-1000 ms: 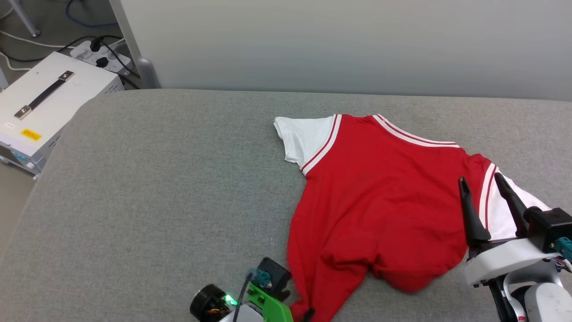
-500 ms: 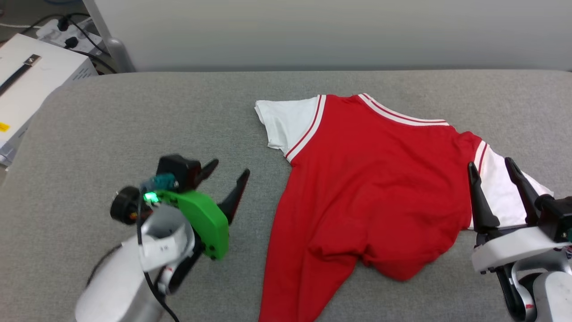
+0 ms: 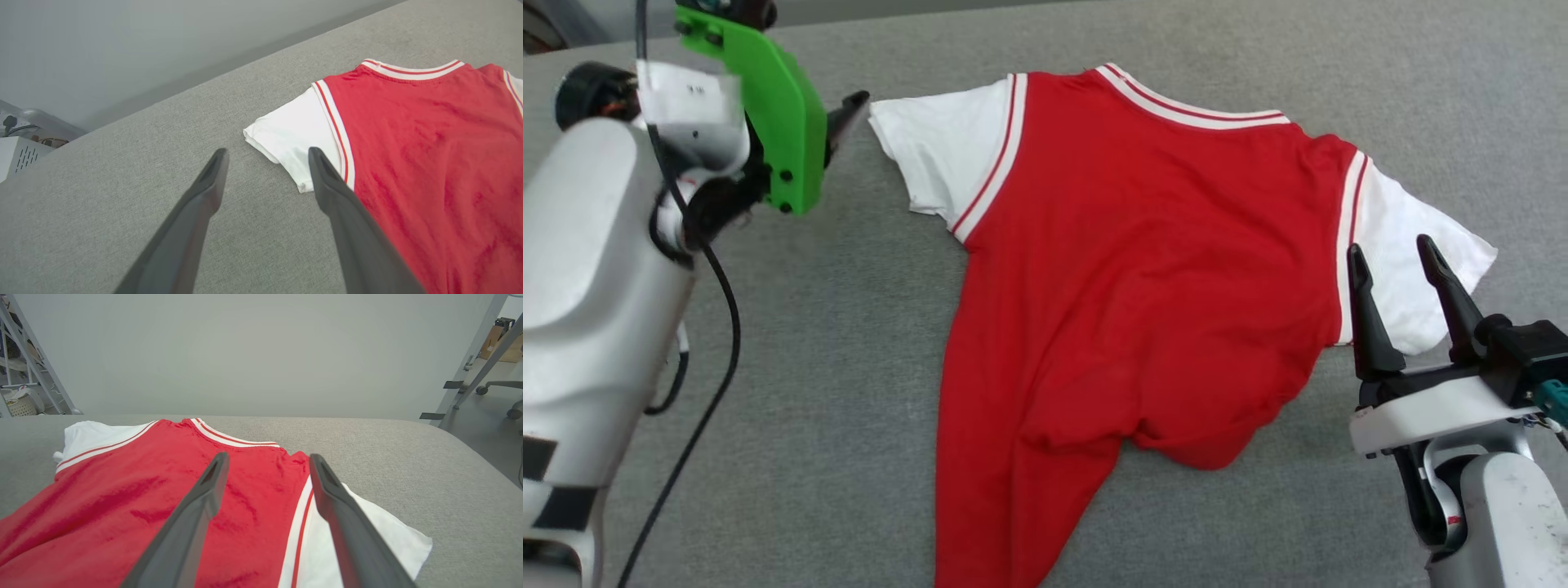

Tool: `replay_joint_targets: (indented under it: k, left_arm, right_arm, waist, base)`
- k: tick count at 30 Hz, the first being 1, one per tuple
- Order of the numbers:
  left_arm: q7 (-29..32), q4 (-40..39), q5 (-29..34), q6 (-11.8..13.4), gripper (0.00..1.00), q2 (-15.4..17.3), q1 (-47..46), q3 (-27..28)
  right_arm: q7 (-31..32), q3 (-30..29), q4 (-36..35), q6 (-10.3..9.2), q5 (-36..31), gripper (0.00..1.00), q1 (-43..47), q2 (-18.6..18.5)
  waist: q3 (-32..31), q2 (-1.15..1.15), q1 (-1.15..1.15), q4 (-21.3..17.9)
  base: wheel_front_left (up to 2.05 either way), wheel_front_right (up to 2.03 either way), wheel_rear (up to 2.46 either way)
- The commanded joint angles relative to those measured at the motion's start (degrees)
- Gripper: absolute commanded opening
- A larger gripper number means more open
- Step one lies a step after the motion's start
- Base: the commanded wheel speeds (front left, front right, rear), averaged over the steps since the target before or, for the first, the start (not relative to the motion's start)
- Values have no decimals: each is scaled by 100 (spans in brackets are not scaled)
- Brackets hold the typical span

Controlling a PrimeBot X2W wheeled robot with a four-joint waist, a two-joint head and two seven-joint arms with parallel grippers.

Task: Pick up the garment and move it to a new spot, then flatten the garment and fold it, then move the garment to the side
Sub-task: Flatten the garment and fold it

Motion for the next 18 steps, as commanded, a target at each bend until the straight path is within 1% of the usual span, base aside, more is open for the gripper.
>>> replay_joint_targets:
  k: [1, 4, 8, 13, 18]
  left_arm:
    - [173, 167, -86, -30, 100, 82, -277, -57]
    - [485, 544, -150, -35, 100, 185, -678, -171]
    - [659, 1103, -155, -37, 100, 259, -1086, -302]
    - [745, 1620, 6, -37, 100, 357, -1286, -634]
    - [626, 2055, 173, -38, 100, 467, -1375, -867]
  right_arm:
    - [-78, 39, 54, -4, 13, 100, -139, 40]
    - [-159, 112, 147, -4, 18, 100, -220, 116]
    - [-248, 168, 294, -4, 50, 100, -307, 185]
    - [-311, 214, 430, -4, 73, 100, -378, 231]
    - [-342, 265, 509, -4, 90, 100, -426, 264]
  waist:
    - [597, 68, -1, -597]
    - [723, 68, -1, -754]
    - [854, 68, -1, -942]
    - [930, 68, -1, -1083]
    - [964, 68, -1, -1174]
  base:
    - [0, 0, 0]
    - [0, 0, 0]
    - [0, 0, 0]
    - [0, 0, 0]
    - [0, 0, 0]
